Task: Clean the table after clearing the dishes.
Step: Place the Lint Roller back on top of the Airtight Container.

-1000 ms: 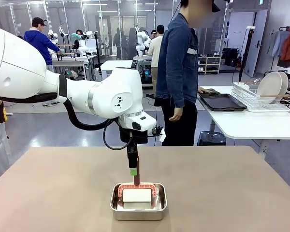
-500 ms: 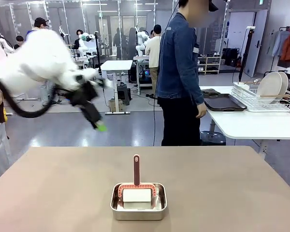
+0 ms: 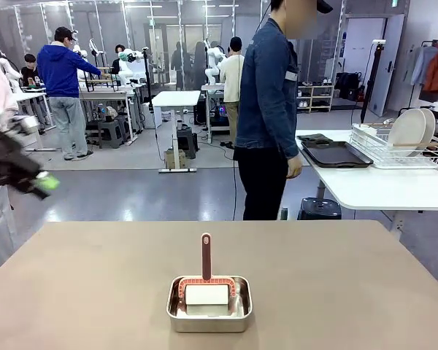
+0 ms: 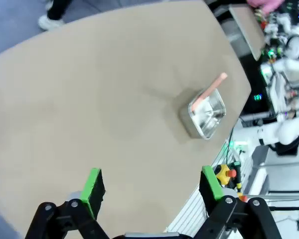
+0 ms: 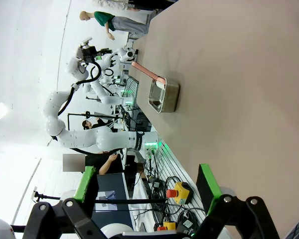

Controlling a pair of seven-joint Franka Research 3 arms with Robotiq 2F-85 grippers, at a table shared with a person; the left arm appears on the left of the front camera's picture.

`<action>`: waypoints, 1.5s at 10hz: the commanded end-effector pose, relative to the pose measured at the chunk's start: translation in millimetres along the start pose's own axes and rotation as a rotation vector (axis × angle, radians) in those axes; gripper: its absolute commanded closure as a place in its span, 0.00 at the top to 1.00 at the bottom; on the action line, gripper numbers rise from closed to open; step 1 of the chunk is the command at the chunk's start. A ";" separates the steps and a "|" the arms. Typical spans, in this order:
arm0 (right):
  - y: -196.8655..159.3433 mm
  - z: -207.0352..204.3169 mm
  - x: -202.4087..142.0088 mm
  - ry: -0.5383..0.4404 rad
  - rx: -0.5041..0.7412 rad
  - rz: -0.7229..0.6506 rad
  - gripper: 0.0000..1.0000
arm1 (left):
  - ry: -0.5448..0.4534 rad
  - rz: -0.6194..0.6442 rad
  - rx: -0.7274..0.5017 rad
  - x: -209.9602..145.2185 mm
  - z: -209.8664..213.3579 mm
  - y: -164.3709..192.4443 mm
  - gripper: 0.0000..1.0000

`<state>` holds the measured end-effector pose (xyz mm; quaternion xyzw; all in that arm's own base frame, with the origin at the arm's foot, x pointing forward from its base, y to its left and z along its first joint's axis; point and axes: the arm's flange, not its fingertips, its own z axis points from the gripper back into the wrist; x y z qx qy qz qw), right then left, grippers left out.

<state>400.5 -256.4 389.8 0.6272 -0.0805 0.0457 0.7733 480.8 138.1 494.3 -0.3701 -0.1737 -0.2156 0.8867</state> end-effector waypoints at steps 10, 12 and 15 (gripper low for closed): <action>1.8 -3.5 -3.8 0.002 -0.014 -0.001 1.00 | -0.244 0.355 -0.093 -158.9 118.9 231.0 0.97; 1.8 -3.5 -3.8 0.002 -0.014 -0.001 1.00 | -0.244 0.355 -0.093 -158.9 118.9 231.0 0.97; 1.8 -3.5 -3.8 0.002 -0.014 -0.001 1.00 | -0.244 0.355 -0.093 -158.9 118.9 231.0 0.97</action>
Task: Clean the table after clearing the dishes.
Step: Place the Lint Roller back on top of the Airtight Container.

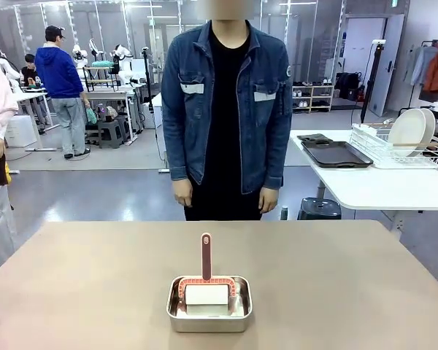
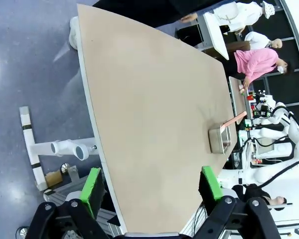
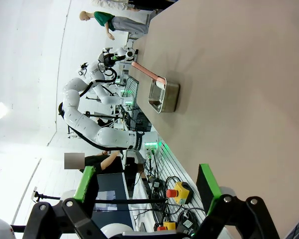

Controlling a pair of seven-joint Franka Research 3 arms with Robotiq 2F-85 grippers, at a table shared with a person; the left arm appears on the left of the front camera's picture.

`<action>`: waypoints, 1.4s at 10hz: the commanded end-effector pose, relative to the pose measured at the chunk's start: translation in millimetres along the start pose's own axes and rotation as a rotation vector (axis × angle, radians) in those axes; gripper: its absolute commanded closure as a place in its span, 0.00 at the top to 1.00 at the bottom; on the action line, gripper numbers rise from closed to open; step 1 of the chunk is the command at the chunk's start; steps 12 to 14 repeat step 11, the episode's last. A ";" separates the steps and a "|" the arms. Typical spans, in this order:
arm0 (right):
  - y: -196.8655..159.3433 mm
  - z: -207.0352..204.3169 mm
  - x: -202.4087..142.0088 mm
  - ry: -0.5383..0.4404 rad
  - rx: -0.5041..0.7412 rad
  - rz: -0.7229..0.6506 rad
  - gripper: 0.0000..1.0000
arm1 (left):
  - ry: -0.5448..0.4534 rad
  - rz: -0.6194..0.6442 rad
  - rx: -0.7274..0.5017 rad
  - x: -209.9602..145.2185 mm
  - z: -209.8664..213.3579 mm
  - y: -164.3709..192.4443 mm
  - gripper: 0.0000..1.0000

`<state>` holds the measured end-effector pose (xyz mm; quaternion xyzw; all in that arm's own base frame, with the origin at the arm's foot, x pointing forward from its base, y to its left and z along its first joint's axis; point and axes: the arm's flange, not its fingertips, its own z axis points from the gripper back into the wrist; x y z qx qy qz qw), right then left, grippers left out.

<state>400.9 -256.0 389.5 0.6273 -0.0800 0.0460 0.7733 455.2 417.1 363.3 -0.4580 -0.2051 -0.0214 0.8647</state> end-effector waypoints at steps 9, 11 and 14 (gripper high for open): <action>2.0 -3.0 -4.1 0.001 -0.014 -0.001 1.00 | 0.003 0.010 0.001 -8.0 -0.7 -6.3 0.97; 2.0 -3.0 -4.1 0.001 -0.014 -0.001 1.00 | 0.003 0.010 0.001 -8.0 -0.7 -6.3 0.97; 2.0 -3.0 -4.1 0.001 -0.014 -0.001 1.00 | 0.003 0.010 0.001 -8.0 -0.7 -6.3 0.97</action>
